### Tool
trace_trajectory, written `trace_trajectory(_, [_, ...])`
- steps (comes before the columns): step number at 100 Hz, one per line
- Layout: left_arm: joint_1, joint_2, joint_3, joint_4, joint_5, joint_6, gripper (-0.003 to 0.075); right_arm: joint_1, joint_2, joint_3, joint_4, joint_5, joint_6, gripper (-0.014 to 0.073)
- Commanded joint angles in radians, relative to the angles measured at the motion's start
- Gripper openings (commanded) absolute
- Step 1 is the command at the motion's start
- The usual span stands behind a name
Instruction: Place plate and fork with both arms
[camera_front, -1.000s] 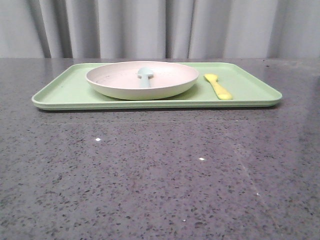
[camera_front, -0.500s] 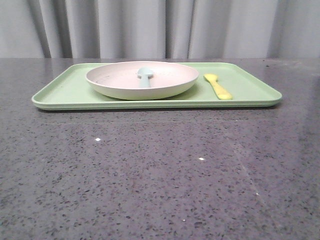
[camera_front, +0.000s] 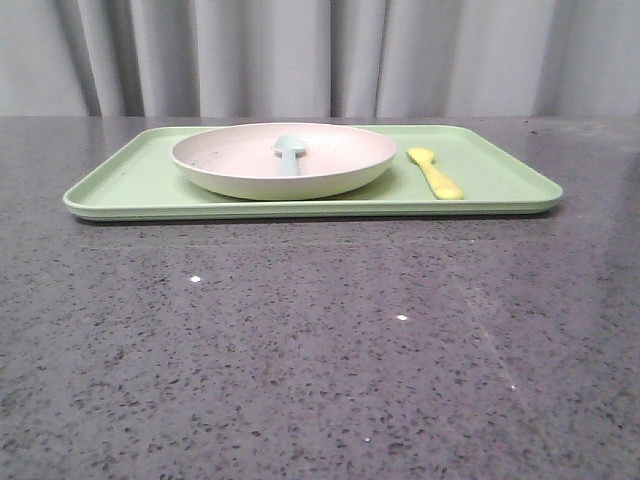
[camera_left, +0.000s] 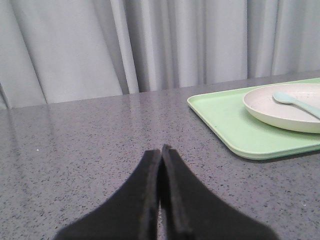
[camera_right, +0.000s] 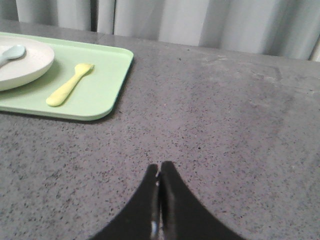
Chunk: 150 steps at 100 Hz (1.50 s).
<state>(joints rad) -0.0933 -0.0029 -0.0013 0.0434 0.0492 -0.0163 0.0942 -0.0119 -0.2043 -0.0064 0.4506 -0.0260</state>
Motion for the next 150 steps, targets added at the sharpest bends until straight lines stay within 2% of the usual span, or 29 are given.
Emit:
trace_trajectory(1, [-0.008,-0.032,0.013,-0.001,-0.075,-0.008,-0.002,-0.049,-0.022,0.021,0.066,-0.173,-0.043,-0.0119])
trace_trajectory(16, [-0.008,-0.032,0.013,-0.001,-0.075,-0.008,-0.002,-0.06,-0.022,0.105,0.074,-0.298,-0.043,-0.0119])
trace_trajectory(28, [-0.008,-0.032,0.013,-0.001,-0.075,-0.008,-0.002,-0.06,-0.022,0.149,0.074,-0.341,-0.043,-0.0119])
trace_trajectory(69, [-0.008,-0.032,0.013,-0.001,-0.075,-0.008,-0.002,-0.057,-0.022,0.181,0.006,-0.348,-0.043,-0.0119])
trace_trajectory(97, [-0.008,-0.032,0.013,-0.001,-0.075,-0.008,-0.002,-0.019,-0.022,0.226,0.006,-0.379,-0.043,-0.0119])
trace_trajectory(150, [-0.008,-0.032,0.013,-0.001,-0.075,-0.008,-0.002,-0.018,-0.022,0.226,-0.013,-0.396,-0.043,-0.0119])
